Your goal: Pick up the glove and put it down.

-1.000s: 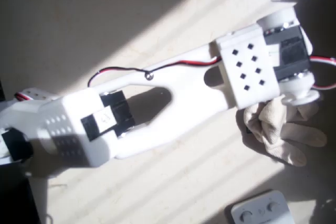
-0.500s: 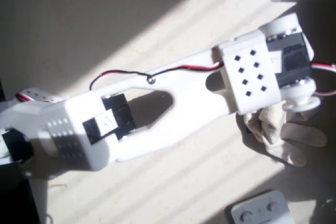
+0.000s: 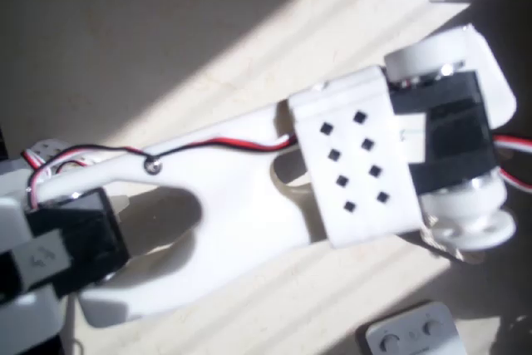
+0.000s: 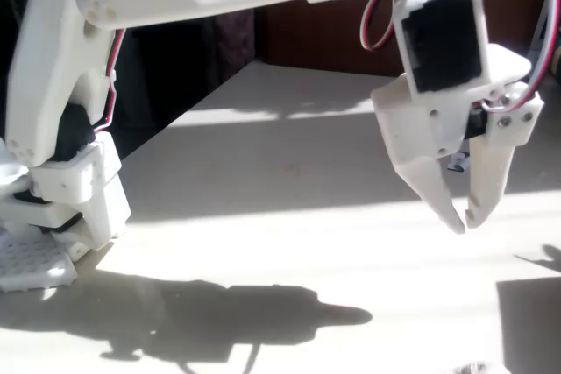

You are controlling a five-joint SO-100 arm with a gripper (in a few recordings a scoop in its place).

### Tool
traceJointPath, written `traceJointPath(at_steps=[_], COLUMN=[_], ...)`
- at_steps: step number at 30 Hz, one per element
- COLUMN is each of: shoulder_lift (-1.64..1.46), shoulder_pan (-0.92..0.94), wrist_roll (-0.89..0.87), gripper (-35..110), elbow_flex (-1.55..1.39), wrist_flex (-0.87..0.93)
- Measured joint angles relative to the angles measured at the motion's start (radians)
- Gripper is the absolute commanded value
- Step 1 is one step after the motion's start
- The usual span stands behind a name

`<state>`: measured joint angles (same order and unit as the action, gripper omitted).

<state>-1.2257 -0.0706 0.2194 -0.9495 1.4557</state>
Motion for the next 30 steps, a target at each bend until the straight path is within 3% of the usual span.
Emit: traceJointPath(at_steps=[17,30], shoulder_lift=[-0.884,-1.419], shoulder_pan=[0.067,0.071], wrist_roll=[0.000,0.000], gripper=[0,0], elbow_flex=[-0.877,-1.448], wrist_flex=[-0.012,-0.318])
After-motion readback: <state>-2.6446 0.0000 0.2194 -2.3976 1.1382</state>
